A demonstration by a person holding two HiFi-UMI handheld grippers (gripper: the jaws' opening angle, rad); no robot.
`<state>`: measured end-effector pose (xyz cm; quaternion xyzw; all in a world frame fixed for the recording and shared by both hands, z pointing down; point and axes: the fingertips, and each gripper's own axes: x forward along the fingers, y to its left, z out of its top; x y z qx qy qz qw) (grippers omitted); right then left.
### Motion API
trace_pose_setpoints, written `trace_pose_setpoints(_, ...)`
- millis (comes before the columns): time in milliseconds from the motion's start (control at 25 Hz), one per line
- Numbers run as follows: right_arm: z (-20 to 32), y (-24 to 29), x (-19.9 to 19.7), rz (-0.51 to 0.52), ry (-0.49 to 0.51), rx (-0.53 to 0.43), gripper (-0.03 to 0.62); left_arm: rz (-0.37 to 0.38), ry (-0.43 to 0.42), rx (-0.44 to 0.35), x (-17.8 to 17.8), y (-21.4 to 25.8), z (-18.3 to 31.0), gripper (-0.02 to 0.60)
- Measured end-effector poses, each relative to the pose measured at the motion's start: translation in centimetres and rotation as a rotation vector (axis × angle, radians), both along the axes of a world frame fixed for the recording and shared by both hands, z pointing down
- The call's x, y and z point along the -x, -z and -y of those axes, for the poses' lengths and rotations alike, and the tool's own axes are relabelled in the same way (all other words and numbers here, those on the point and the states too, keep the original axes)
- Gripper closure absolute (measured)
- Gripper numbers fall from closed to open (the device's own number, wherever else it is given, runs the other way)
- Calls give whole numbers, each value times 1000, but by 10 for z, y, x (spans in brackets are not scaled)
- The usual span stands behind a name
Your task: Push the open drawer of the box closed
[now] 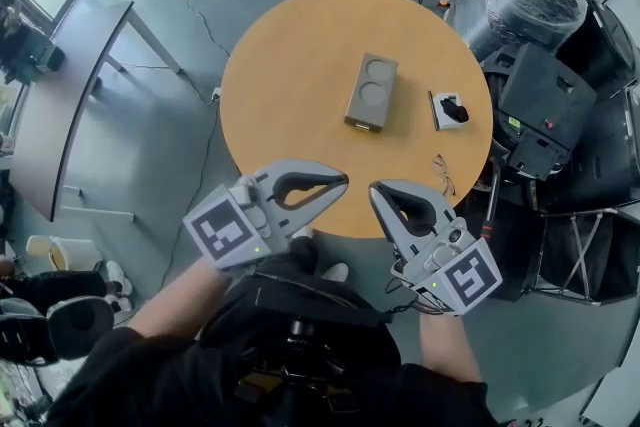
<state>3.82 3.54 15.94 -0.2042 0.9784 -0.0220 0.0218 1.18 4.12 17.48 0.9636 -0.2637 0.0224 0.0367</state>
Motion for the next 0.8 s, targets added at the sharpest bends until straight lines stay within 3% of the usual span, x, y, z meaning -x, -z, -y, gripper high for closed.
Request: trace_pose_setpoints(800,-2,-7,2,-3,31,10,591,-1,2,-9,-10,-2,3,551)
